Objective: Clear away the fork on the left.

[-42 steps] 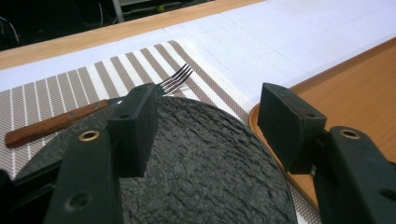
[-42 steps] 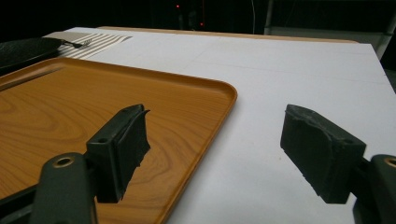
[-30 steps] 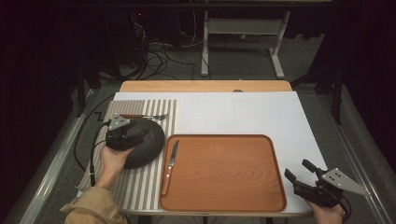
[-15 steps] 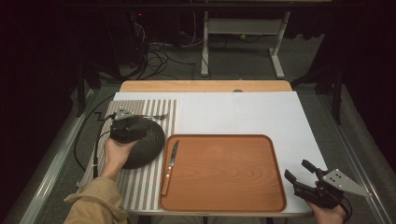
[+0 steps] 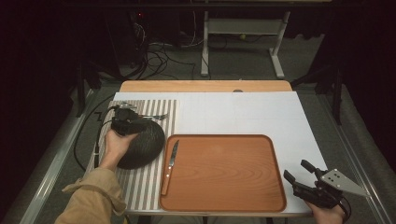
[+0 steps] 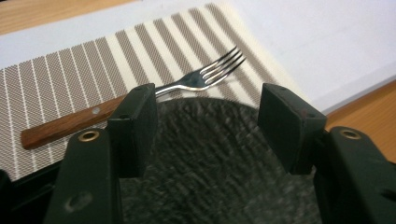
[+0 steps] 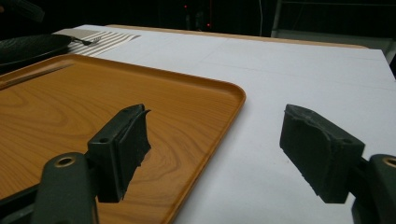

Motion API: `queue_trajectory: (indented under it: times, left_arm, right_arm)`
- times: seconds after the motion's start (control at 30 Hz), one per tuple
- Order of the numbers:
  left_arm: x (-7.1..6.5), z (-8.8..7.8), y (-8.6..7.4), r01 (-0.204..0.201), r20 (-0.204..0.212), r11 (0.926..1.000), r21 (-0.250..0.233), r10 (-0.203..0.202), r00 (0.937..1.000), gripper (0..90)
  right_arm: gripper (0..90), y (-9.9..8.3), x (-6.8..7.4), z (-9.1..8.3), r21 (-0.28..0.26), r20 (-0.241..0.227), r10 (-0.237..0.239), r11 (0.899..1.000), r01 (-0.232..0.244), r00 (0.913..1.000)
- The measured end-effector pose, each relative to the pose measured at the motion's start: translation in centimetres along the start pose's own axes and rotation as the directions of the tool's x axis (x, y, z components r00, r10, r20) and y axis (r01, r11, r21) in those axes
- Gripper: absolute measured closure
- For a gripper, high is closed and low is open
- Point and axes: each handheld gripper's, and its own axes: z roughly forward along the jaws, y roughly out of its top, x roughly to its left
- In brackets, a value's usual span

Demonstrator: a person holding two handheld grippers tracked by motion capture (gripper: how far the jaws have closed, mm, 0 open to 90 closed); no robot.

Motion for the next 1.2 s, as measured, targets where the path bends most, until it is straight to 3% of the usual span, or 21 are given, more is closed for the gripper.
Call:
queue_trajectory:
  times: [0.37,0.47,0.6,0.77,0.87,0.97,1.03,1.13,1.2]
  left_arm:
    - [1.3,1.2,1.4,0.016,-0.024,0.9963,0.084,-0.014,0.9996,35.6]
    - [1.8,1.6,1.9,-0.012,-0.023,0.9886,0.150,0.016,0.9996,35.6]
    - [2.6,2.1,2.4,-0.027,-0.035,0.9825,0.184,0.034,0.9988,35.6]
    - [3.6,2.4,2.9,-0.023,-0.030,0.9812,0.192,0.029,0.9991,35.6]
    - [4.1,2.6,3.3,-0.039,-0.029,0.9707,0.237,0.048,0.9985,35.6]
    - [4.9,2.6,3.7,-0.031,-0.027,0.9691,0.245,0.039,0.9989,35.6]
    - [5.5,2.6,4.1,-0.029,-0.037,0.9638,0.265,0.041,0.9985,35.6]
    - [6.1,2.7,4.5,-0.020,-0.038,0.9636,0.267,0.031,0.9988,35.5]
    - [6.6,3.0,4.8,-0.026,-0.044,0.9571,0.289,0.041,0.9982,35.5]
  right_arm:
    - [24.0,0.0,0.1,0.1,0.005,0.000,-0.014,1.000,0.014,0.9999]
    - [24.1,0.0,0.1,0.1,0.009,-0.002,-0.013,1.000,0.013,0.9999]
    - [24.1,0.0,0.1,0.2,0.015,-0.002,-0.010,1.000,0.010,0.9999]
    - [24.1,0.0,0.1,0.2,0.019,0.007,-0.009,1.000,0.009,0.9999]
    - [24.1,0.0,0.1,0.2,0.020,0.013,-0.010,1.000,0.009,0.9999]
    - [24.1,0.0,0.1,0.2,0.021,0.014,-0.017,1.000,0.017,0.9998]
    - [24.1,0.0,0.1,0.2,0.021,0.017,-0.017,1.000,0.017,0.9997]
    - [24.1,0.0,0.1,0.2,0.025,0.022,-0.014,1.000,0.013,0.9997]
    - [24.1,0.0,0.0,0.2,0.028,0.026,-0.011,1.000,0.010,0.9996]
